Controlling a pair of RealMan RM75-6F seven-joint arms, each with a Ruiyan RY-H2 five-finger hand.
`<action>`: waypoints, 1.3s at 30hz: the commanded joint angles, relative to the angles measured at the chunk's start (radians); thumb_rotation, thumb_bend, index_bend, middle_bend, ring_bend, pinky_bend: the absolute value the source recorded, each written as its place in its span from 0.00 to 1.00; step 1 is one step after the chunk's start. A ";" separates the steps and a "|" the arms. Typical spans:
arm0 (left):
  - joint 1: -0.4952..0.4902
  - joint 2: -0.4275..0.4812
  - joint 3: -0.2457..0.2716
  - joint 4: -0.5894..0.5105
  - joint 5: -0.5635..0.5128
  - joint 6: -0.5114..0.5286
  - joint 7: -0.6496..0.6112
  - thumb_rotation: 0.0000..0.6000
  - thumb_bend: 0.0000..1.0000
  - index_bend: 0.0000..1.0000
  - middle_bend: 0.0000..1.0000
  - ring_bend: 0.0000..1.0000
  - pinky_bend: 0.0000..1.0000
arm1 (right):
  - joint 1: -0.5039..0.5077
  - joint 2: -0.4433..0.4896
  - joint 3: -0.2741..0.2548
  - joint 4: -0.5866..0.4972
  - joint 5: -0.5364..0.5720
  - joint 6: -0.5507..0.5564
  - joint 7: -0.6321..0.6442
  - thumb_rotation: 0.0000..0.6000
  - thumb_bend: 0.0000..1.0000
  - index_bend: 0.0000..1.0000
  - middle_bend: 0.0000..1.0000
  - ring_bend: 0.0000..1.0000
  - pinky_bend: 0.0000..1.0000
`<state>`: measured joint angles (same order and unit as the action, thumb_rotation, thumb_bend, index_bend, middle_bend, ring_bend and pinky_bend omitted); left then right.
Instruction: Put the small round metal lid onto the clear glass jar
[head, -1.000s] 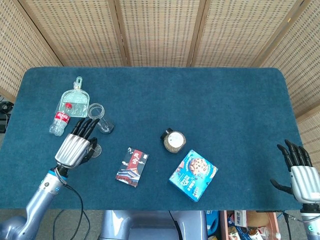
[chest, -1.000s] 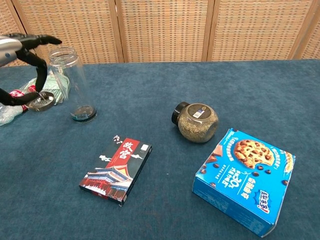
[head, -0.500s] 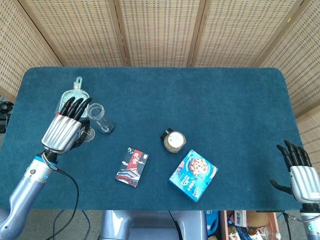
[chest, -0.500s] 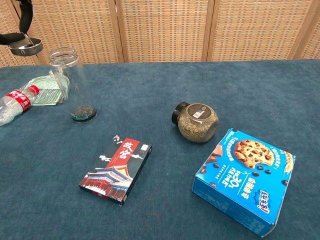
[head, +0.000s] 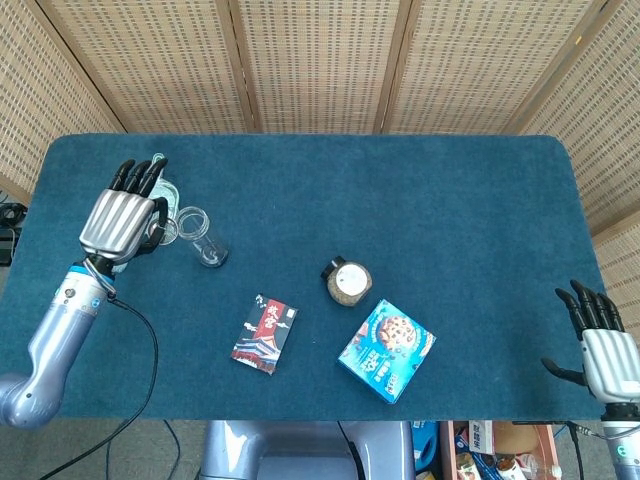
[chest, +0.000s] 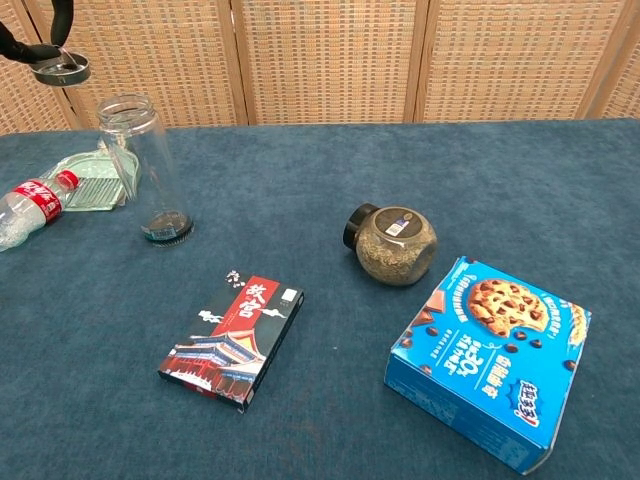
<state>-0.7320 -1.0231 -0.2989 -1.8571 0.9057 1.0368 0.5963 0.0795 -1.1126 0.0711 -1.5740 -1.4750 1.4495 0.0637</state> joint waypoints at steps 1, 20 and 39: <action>-0.033 -0.026 -0.003 0.038 -0.041 -0.024 0.005 1.00 0.42 0.60 0.00 0.00 0.00 | 0.004 -0.003 0.000 0.004 0.007 -0.013 -0.001 1.00 0.05 0.12 0.00 0.00 0.00; -0.142 -0.130 0.029 0.147 -0.170 -0.024 0.070 1.00 0.42 0.60 0.00 0.00 0.00 | 0.009 -0.002 0.007 0.029 0.032 -0.034 0.050 1.00 0.05 0.12 0.00 0.00 0.00; -0.180 -0.159 0.053 0.194 -0.209 -0.025 0.068 1.00 0.42 0.60 0.00 0.00 0.00 | 0.011 -0.002 0.007 0.036 0.039 -0.046 0.064 1.00 0.05 0.12 0.00 0.00 0.00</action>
<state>-0.9104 -1.1808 -0.2467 -1.6653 0.6972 1.0122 0.6651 0.0908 -1.1144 0.0784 -1.5380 -1.4367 1.4041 0.1272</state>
